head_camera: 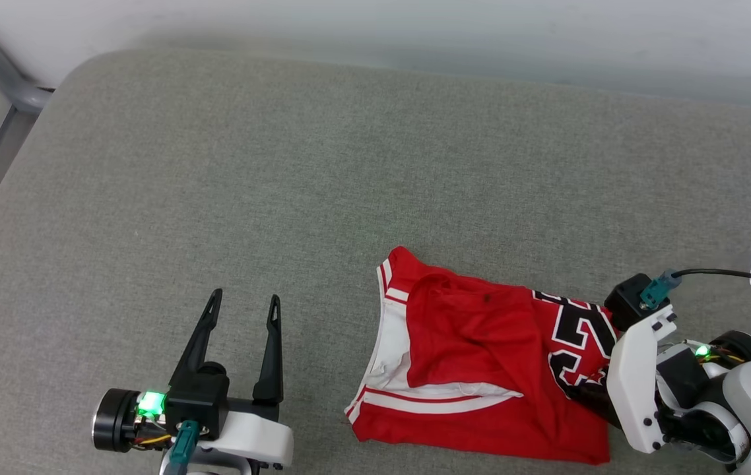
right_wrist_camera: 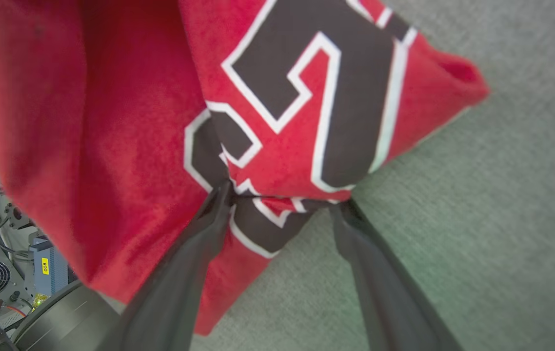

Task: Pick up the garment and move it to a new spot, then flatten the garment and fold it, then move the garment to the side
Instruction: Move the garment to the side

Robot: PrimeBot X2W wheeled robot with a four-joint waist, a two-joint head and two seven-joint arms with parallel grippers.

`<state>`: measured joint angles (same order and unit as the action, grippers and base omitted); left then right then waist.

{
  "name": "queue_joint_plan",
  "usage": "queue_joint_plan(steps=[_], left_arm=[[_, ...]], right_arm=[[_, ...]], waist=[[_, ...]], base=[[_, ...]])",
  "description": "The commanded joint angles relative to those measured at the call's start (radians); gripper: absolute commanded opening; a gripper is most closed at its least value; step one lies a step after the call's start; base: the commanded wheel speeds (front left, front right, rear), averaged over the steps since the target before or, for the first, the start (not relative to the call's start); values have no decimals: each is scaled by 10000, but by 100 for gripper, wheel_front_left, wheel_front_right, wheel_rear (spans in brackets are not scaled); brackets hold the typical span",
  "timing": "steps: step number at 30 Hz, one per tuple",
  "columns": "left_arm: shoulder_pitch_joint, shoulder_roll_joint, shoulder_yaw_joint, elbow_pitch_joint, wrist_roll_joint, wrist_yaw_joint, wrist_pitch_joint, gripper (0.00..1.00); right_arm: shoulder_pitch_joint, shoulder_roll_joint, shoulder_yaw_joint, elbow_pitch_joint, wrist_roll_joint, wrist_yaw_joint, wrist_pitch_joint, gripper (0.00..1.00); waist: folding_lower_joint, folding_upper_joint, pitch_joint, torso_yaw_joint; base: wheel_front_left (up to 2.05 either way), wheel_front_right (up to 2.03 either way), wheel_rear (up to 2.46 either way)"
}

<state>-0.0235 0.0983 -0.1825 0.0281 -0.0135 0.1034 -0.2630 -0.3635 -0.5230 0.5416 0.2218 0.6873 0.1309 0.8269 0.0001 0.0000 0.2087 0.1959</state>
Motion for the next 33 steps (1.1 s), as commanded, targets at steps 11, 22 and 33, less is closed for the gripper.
queue_joint_plan(steps=[11,22,33], left_arm=[[-96,-11,51,198,-14,-52,-22,100],[388,103,370,49,-112,22,-21,100],[-57,209,670,-194,-4,47,-22,100]], right_arm=[[-465,-7,1075,436,-97,-8,-1850,0],[-2145,-752,1174,101,-941,-11,-3356,0],[-3051,-1960,1027,-750,-1280,-11,-3475,0]], waist=[[-1,0,-187,-156],[-1,0,-574,-1480],[-1,0,-37,-3119]], base=[[0,0,0],[0,0,0],[0,0,0]])
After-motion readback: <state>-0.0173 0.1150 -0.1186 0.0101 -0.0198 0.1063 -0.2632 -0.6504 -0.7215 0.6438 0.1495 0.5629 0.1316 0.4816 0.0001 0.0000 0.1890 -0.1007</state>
